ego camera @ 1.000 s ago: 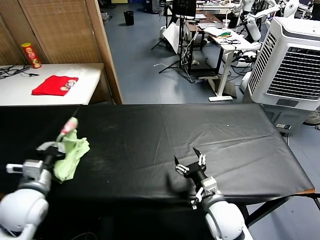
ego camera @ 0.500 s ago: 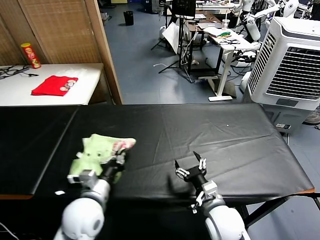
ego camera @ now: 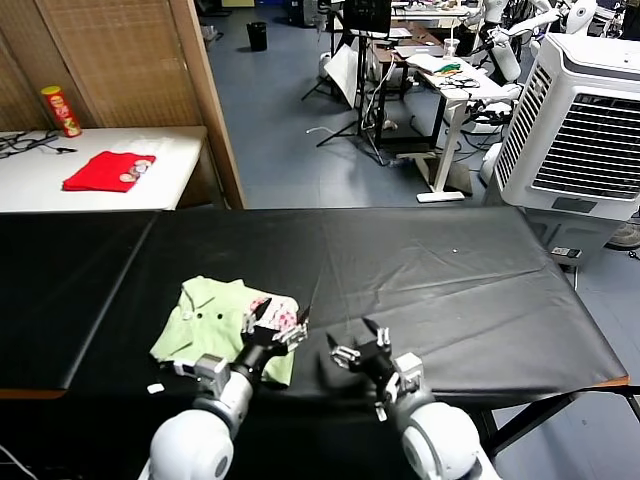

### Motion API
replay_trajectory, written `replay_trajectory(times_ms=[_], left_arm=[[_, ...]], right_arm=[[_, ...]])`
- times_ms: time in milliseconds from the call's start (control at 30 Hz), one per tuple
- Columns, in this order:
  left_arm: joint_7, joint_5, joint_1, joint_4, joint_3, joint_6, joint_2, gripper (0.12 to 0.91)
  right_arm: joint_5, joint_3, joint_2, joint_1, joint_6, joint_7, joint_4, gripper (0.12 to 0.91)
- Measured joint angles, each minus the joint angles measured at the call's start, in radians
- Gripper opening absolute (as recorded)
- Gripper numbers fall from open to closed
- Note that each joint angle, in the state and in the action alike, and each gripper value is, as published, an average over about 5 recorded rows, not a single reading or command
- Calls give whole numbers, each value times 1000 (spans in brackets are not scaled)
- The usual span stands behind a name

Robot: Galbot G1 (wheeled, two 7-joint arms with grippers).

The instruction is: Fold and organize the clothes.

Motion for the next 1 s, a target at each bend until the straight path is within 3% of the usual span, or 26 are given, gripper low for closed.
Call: replay_trajectory(times_ms=[167,333,700,767,1000], left_arm=[[-7,1,26,-3,-37,-13,15,798],[-18,-4,47,-6,-69,-17,18,798],[-27,-12,62,-4,-104,-22,22,798],[-27,-13,67,-2,-110,-25,22,798],[-28,-20,80,7,-130,-36,22,798]], right_arm=[[154,-52,28,54,-61,2,-39,798],[223,-85,47,78,-90,19,-81,749],[238,-81,60,78,-66,25,-122,202],[239,-75,60,75,-64,22,-126,139],[187,-37,35,40,-25,16,-96,122]])
